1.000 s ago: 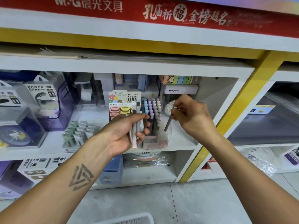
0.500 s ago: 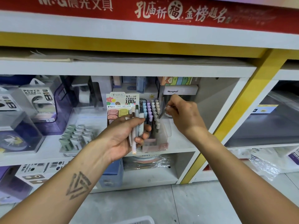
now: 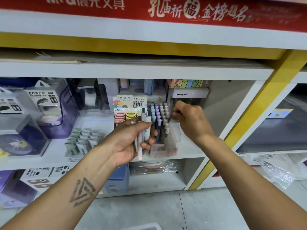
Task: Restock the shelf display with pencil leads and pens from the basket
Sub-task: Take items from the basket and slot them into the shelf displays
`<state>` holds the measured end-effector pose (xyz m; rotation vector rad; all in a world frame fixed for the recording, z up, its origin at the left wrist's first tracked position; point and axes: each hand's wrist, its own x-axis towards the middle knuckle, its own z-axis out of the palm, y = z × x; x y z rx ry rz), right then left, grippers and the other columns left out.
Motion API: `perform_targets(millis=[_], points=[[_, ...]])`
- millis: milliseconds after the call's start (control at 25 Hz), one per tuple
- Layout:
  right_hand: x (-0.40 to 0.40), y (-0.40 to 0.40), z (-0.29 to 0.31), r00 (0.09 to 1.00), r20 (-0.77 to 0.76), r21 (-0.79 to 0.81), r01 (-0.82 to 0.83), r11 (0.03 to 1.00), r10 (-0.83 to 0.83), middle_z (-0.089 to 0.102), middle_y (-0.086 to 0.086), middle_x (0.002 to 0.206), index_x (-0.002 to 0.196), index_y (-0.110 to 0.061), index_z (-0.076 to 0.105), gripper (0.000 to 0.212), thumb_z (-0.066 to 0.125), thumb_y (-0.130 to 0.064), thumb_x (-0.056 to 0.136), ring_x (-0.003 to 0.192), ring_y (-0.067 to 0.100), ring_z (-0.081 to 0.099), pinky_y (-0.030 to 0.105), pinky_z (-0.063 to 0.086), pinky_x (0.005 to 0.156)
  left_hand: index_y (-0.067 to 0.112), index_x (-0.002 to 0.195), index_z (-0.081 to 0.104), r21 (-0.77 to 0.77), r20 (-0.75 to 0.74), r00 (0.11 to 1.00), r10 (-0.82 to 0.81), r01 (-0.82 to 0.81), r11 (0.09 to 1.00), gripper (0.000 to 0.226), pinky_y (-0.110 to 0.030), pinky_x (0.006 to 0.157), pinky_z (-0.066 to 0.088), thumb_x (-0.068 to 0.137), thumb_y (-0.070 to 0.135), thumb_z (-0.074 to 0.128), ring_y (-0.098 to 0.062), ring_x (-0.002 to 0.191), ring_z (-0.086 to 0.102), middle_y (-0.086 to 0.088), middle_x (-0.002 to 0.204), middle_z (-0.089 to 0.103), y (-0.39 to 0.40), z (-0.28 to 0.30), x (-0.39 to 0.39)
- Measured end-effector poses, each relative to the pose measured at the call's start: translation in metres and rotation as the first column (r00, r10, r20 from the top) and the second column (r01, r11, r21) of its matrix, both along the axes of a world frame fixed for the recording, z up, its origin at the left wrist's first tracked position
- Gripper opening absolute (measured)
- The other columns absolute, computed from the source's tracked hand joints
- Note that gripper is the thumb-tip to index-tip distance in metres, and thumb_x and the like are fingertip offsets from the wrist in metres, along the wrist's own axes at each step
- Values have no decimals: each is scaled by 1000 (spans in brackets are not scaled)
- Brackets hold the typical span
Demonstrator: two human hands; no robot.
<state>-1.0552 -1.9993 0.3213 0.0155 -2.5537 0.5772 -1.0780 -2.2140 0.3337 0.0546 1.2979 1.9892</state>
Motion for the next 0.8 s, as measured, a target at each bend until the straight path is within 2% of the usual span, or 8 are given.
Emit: perform_targets(millis=[120,240,360,440,520,600,680,800], points=[[-5,-1,-4,995,-98,77,-6,997,14,66,11,90,104,-5,72,16,59,-2,95,79,28,62,37,53,68,6,112,60,8,-15,1000,-18,18,1000,20,-20,37,36,92,5,59,-23,51,52,-18,75,62,-1,-2,0],[-9,-2,-12,993,42,212,99,972,-110,54,13,106,132,-10,63,45,54,5,91,99,33,55,44,53,84,3,119,63,-18,-47,998,-37,36,999,27,-20,38,35,92,7,61,-21,52,53,-16,76,63,-2,-4,0],[-8,-7,-7,987,86,221,111,969,-132,53,13,108,133,-11,62,43,53,0,92,105,33,52,44,50,90,4,117,65,-33,-78,995,-58,55,998,25,-19,39,33,92,7,61,-20,51,53,-14,76,65,-4,-5,0],[-6,-13,4,996,-3,49,94,994,-94,61,9,105,122,-12,68,30,55,-8,95,98,28,59,39,51,86,4,115,67,-38,-93,993,-79,76,996,23,-19,38,32,93,7,60,-20,51,53,-14,76,65,-4,-4,0],[-4,-22,19,999,31,-335,16,942,-6,71,-1,93,111,-17,73,19,62,-21,97,83,12,65,25,51,76,6,106,68,-53,-115,988,-106,101,993,16,-19,38,32,92,7,61,-21,51,53,-14,75,64,-4,-3,1],[2,-34,28,981,100,-673,-55,737,164,75,-6,81,103,-16,75,15,68,-27,94,67,0,65,13,48,63,8,100,66,-62,-134,979,-153,146,987,9,-19,38,33,92,7,63,-21,51,52,-16,75,62,-2,-2,4],[6,-40,32,963,104,-791,-72,607,250,74,-2,73,97,-7,75,12,71,-17,91,55,1,60,11,43,51,9,100,67,-56,-150,968,-200,194,979,9,-19,38,34,91,8,64,-22,53,52,-16,76,62,0,-3,7],[9,-35,38,980,47,-912,-37,409,194,70,9,73,96,4,71,10,65,-2,92,55,12,53,21,43,54,10,97,71,-20,-128,963,-236,235,972,10,-21,40,36,91,13,64,-23,56,54,-17,79,63,0,-1,9]])
